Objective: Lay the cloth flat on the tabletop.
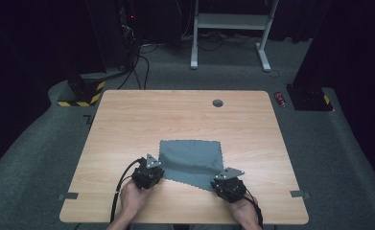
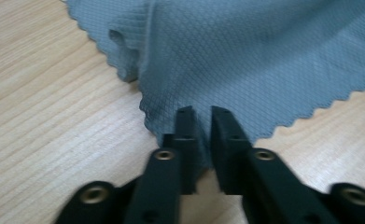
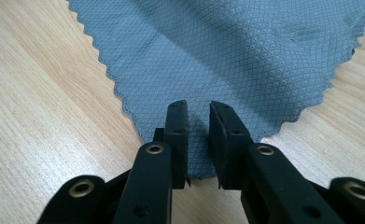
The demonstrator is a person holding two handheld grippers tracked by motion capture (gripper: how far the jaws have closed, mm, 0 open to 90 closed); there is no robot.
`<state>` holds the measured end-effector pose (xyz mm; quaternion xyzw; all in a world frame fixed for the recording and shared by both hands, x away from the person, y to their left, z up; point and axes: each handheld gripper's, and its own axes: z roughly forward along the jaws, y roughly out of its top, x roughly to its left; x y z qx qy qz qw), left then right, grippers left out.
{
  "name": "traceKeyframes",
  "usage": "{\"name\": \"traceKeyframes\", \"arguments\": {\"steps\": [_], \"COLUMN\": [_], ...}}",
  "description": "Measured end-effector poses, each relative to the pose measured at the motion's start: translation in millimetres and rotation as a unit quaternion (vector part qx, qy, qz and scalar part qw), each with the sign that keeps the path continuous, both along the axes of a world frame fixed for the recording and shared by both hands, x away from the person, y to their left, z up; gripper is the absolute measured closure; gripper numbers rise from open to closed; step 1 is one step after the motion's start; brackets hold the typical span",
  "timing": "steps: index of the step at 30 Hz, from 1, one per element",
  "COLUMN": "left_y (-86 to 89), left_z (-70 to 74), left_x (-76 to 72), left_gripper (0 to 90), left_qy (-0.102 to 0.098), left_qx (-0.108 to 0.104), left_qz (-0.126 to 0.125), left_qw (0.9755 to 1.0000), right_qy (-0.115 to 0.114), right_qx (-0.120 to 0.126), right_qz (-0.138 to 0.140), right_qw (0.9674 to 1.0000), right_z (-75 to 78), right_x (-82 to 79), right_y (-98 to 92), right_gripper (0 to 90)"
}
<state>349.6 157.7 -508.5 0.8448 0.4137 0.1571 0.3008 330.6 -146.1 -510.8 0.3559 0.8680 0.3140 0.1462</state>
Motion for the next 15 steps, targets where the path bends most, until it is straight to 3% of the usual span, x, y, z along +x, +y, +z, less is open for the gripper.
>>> {"name": "traceKeyframes", "arguments": {"steps": [3, 7, 9, 15], "left_y": [-2.4, -0.7, 3.4, 6.5], "left_z": [2.4, 3.6, 6.5, 7.6], "left_x": [-7.8, -18.1, -32.8, -52.9], "left_gripper": [89.2, 89.6, 89.5, 89.2], "left_qy": [0.008, 0.017, 0.027, 0.045], "left_qx": [0.013, 0.012, 0.001, -0.017], "left_qz": [-0.018, -0.028, -0.037, -0.05], "left_qw": [0.9997, 0.9994, 0.9989, 0.9976], "right_qy": [-0.003, -0.001, -0.002, -0.013], "right_qx": [-0.008, -0.013, -0.009, 0.001], "right_qz": [0.011, 0.022, 0.024, 0.038], "right_qw": [0.9999, 0.9997, 0.9997, 0.9992], "right_z": [0.6, 1.5, 3.1, 17.3], "right_x": [-2.1, -5.8, -8.1, -17.0], "right_y": [2.5, 2.7, 1.1, -3.0], "right_gripper": [87.0, 89.1, 89.2, 89.3]}}
